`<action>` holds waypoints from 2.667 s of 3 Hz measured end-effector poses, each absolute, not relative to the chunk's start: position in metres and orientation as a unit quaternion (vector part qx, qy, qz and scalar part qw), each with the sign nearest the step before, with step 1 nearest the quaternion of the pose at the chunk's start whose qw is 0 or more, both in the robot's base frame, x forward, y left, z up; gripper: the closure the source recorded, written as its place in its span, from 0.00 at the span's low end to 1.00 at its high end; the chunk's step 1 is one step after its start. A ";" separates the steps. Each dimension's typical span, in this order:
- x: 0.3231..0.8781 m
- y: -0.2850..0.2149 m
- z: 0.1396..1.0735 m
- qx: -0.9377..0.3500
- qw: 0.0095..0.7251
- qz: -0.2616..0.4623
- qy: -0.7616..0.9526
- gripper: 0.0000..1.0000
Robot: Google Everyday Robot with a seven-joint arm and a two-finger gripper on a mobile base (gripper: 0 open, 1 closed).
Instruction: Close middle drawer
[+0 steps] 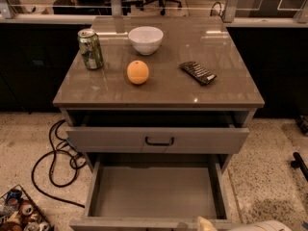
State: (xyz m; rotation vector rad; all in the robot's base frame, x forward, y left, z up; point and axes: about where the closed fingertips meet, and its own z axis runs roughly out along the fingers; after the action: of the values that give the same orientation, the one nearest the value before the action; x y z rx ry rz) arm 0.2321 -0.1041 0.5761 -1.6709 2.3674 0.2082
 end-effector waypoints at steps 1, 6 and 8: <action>0.231 -0.097 0.538 -0.585 0.110 0.082 0.800 0.00; 0.235 -0.088 0.506 -0.606 0.103 0.092 0.783 0.88; 0.238 -0.082 0.485 -0.605 0.085 0.106 0.785 1.00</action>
Offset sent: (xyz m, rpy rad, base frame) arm 0.0135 0.0336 -0.1468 0.0254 0.0918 0.1200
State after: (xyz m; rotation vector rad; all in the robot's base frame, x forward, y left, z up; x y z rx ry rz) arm 0.2384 -0.0822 0.4855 -1.8042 2.3398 0.3174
